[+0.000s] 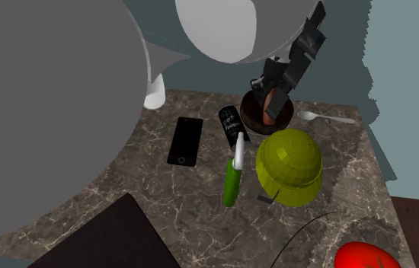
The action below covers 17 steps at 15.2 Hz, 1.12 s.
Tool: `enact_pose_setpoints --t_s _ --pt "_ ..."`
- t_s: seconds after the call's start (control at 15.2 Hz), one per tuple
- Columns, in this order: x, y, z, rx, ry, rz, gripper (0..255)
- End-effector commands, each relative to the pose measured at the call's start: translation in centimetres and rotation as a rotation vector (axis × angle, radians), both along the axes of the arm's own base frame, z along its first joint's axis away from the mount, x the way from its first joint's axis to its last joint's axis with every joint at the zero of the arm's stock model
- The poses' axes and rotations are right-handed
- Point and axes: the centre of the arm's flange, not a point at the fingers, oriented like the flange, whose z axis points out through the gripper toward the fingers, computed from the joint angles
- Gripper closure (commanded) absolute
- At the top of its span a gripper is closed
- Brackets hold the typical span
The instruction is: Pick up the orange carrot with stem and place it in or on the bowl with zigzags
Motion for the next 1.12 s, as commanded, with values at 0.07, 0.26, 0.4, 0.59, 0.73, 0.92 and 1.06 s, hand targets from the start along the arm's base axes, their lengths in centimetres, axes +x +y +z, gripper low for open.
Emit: enact_pose_setpoints --t_s 0.07,0.26,0.4,0.59,0.73,0.92,1.06 --pt "0.0 0.0 -0.1 0.0 -0.001 0.0 255" --pt "0.0 0.0 -0.1 0.0 -0.001 0.0 255" --pt "0.0 0.0 -0.1 0.0 -0.001 0.0 0" --pt "0.0 0.0 -0.1 0.0 -0.001 0.0 0" --pt "0.0 0.0 -0.1 0.0 -0.001 0.0 0" --pt "0.0 0.2 3.9 0.0 -0.001 0.0 0" --pt "0.0 0.2 4.9 0.0 -0.001 0.0 0"
